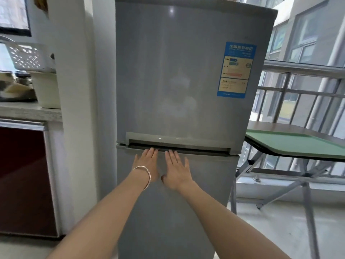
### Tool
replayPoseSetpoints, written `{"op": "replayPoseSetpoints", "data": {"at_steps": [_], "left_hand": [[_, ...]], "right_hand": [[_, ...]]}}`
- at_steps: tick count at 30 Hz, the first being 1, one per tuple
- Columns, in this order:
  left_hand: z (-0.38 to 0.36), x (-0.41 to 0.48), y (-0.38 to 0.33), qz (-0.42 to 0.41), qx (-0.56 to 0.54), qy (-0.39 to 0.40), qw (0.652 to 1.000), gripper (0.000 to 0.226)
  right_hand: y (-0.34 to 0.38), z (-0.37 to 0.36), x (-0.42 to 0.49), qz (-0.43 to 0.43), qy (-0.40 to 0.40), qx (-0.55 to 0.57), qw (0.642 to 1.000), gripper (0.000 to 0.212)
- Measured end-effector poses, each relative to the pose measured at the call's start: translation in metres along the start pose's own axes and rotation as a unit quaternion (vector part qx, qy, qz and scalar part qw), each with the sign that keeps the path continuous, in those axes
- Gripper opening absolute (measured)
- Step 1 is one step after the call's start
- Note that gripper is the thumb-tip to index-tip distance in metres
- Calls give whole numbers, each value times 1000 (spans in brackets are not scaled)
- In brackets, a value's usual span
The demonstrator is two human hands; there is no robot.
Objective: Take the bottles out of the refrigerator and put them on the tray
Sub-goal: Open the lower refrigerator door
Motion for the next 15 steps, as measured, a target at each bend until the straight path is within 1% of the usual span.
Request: {"op": "replayPoseSetpoints", "data": {"at_steps": [3,6,8,10,11,12,15], "left_hand": [[8,5,-6,20,-24,10,999,81],[17,9,-9,22,-7,-10,1000,59],[28,9,-8,-1,32,-54,998,44],[44,7,-6,-29,53,-81,995,32],[52,4,-7,-40,45,-88,994,29],[57,2,-8,-47,23,-91,995,28],[59,-5,-20,-84,-70,-70,992,28]], "right_hand": [[4,11,1,-15,15,21,1000,84],[5,20,7,-31,27,55,998,78],[6,30,7,-29,-8,56,998,60],[10,43,5,-18,-79,18,997,37],[11,50,1,-24,-112,1,993,33],[12,58,-3,-32,-133,-6,991,32],[7,73,-20,-78,-120,-8,990,30]]}}
Point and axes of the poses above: each hand's wrist, its own x-axis towards the middle knuckle, its own z-axis out of the back of the hand, y = z × x, the point moved 1 cm from there along x, towards the middle knuckle, and after that the axes turned 14 degrees about z, right-handed, at the moved point
